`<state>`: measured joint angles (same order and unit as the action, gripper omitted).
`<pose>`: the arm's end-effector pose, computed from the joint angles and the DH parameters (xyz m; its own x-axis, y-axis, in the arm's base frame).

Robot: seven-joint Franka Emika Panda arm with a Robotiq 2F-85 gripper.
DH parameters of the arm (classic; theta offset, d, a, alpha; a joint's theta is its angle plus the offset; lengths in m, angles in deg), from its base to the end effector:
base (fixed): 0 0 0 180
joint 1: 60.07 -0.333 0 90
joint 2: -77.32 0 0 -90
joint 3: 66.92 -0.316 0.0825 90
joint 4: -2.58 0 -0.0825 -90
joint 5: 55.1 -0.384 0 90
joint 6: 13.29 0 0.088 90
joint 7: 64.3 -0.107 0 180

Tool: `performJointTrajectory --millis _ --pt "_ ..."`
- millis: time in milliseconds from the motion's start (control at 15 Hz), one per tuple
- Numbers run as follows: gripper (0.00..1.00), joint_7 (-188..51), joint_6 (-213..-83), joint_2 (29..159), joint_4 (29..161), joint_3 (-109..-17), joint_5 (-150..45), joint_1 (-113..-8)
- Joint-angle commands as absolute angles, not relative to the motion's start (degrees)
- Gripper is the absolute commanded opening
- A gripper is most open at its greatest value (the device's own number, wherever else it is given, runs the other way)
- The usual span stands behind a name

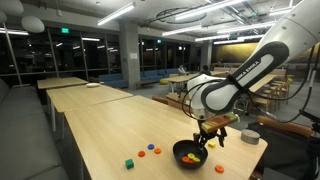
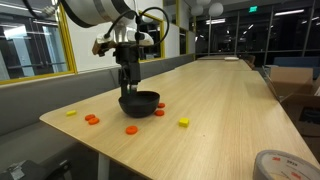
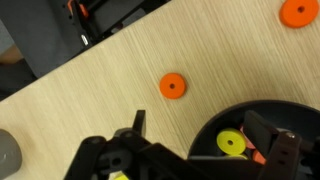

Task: Put some of the discs on the table in the bowl

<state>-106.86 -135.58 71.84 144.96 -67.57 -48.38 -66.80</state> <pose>0.4300 0.0505 0.3059 0.8426 -0.5220 -0.1329 -0.4855 -0.8429 0.2320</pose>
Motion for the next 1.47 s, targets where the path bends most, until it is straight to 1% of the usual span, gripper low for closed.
performJointTrajectory --millis 0,267,333,667,1133,1400 --pt "1.00 -105.78 -140.74 59.81 156.51 -68.85 -52.75 -64.76" --pt "1.00 -104.51 -148.92 52.69 165.24 -70.59 -53.42 -64.04" --pt "1.00 -104.79 -149.09 56.91 159.84 -71.25 -52.97 -63.55" --pt "1.00 -104.59 -156.03 60.05 160.97 -72.96 -51.66 -61.12" --pt "1.00 -109.22 -149.81 59.85 160.95 -72.42 -53.25 -58.24" --pt "1.00 -109.55 -151.79 61.73 160.92 -71.23 -56.33 -57.92"
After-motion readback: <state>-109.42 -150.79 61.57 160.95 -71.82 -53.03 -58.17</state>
